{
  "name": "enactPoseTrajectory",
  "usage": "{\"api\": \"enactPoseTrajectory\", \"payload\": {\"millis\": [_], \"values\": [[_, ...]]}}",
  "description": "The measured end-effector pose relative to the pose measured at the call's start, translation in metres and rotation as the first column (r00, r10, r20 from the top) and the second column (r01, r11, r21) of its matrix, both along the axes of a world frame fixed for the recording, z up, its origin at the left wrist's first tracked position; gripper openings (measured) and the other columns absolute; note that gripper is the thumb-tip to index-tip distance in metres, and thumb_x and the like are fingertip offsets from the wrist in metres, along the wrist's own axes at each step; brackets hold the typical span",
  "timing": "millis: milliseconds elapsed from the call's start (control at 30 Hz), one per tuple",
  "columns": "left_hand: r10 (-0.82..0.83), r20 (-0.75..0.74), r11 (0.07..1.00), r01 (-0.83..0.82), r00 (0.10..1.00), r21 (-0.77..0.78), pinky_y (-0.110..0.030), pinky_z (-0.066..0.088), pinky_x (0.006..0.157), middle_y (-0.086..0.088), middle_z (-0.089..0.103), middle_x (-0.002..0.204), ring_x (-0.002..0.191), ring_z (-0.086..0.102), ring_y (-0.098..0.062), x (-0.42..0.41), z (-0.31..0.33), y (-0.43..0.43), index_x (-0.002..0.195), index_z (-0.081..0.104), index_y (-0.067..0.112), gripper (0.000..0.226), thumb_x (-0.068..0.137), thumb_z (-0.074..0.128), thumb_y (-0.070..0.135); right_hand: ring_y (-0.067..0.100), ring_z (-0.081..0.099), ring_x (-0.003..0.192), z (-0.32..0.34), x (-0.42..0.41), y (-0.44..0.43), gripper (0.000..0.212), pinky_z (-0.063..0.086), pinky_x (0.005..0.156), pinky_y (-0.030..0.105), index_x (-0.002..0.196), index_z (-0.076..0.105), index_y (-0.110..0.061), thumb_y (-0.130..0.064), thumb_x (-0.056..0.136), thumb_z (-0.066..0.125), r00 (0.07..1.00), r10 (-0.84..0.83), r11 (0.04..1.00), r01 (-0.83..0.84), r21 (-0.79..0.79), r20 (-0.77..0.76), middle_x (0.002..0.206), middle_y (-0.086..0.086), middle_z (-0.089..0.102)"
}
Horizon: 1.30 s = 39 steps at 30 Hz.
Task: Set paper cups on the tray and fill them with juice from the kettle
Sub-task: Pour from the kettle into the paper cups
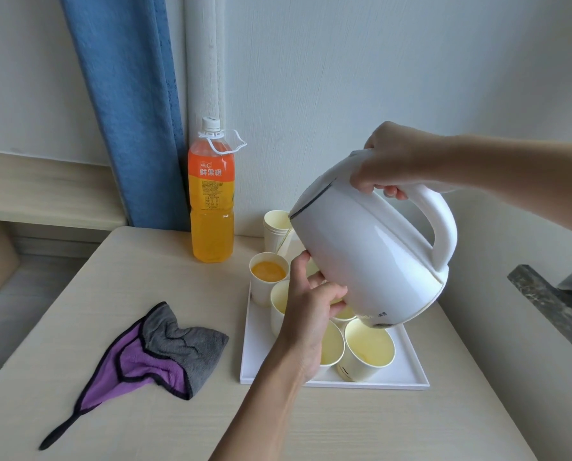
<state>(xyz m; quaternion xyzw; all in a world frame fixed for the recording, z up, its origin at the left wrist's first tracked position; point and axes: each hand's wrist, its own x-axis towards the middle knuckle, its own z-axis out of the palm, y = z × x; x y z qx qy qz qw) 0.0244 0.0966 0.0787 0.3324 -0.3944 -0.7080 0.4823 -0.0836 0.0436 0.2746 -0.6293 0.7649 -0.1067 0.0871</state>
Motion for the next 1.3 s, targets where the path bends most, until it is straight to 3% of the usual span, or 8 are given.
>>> {"api": "enactPoseTrajectory", "payload": {"millis": [67,200,333,467,533,700,1300], "values": [[-0.008,0.019,1.0,0.008,1.0,-0.028,-0.034,0.058,0.092,-0.002,0.074,0.114,0.102,0.07,-0.013,0.002,0.003,0.0,0.134,0.052,0.037,0.066,0.073,0.059,0.012,0.023,0.048,0.05,0.0,-0.008,0.005,0.004,0.041,0.042,0.023,0.071,0.058,-0.001,-0.003,0.07,0.061,0.999,-0.017,1.0,0.018,-0.015,0.032,0.06,0.012,0.054],[-0.039,0.014,0.999,0.04,0.999,-0.021,-0.043,0.055,0.1,-0.004,0.074,0.122,0.1,0.07,-0.011,-0.003,0.006,0.004,0.133,0.051,0.036,0.069,0.069,0.058,0.013,0.022,0.048,0.052,0.001,-0.017,0.01,0.005,0.041,0.041,0.023,0.07,0.057,-0.002,-0.002,0.07,0.061,0.998,-0.034,0.999,0.035,-0.025,0.05,0.059,0.011,0.052],[-0.07,-0.022,0.997,0.071,0.997,0.028,-0.046,0.056,0.102,-0.004,0.073,0.11,0.097,0.069,-0.014,-0.016,0.002,0.01,0.133,0.05,0.031,0.059,0.085,0.058,-0.002,0.022,0.046,0.045,0.0,-0.019,0.012,0.005,0.039,0.041,0.02,0.069,0.055,-0.002,-0.001,0.07,0.06,0.999,-0.042,0.999,0.042,0.011,0.001,0.057,0.011,0.052],[-0.094,-0.057,0.992,0.098,0.994,0.08,-0.047,0.056,0.104,0.004,0.072,0.095,0.089,0.067,-0.013,-0.029,-0.004,0.016,0.13,0.052,0.033,0.064,0.072,0.059,0.007,0.022,0.045,0.043,-0.002,-0.021,0.01,0.003,0.039,0.041,0.02,0.071,0.057,-0.001,-0.001,0.069,0.06,0.997,-0.046,0.998,0.049,0.05,-0.056,0.053,0.011,0.052],[-0.106,-0.073,0.989,0.113,0.992,0.092,-0.048,0.056,0.104,0.001,0.071,0.097,0.091,0.067,-0.015,-0.033,-0.006,0.018,0.134,0.05,0.03,0.063,0.078,0.059,0.002,0.022,0.046,0.045,-0.002,-0.022,0.01,0.005,0.039,0.04,0.021,0.073,0.058,0.0,-0.001,0.069,0.06,0.997,-0.046,0.996,0.051,0.072,-0.066,0.054,0.011,0.051],[-0.111,-0.098,0.986,0.123,0.989,0.116,-0.049,0.056,0.105,-0.003,0.071,0.102,0.094,0.068,-0.018,-0.041,-0.01,0.019,0.136,0.05,0.028,0.071,0.069,0.059,0.009,0.021,0.044,0.044,-0.003,-0.024,0.007,0.006,0.038,0.042,0.018,0.071,0.054,-0.002,0.0,0.069,0.059,0.995,-0.041,0.992,0.051,0.112,-0.09,0.054,0.01,0.049],[-0.146,-0.166,0.977,0.168,0.975,0.13,-0.045,0.058,0.1,-0.013,0.063,0.103,0.102,0.063,-0.027,-0.048,-0.014,0.024,0.135,0.048,0.027,0.069,0.069,0.059,0.008,0.021,0.044,0.045,-0.004,-0.021,0.001,0.006,0.038,0.043,0.02,0.07,0.055,-0.002,0.001,0.07,0.059,0.989,-0.022,0.987,0.045,0.152,-0.145,0.051,0.009,0.048]]}}
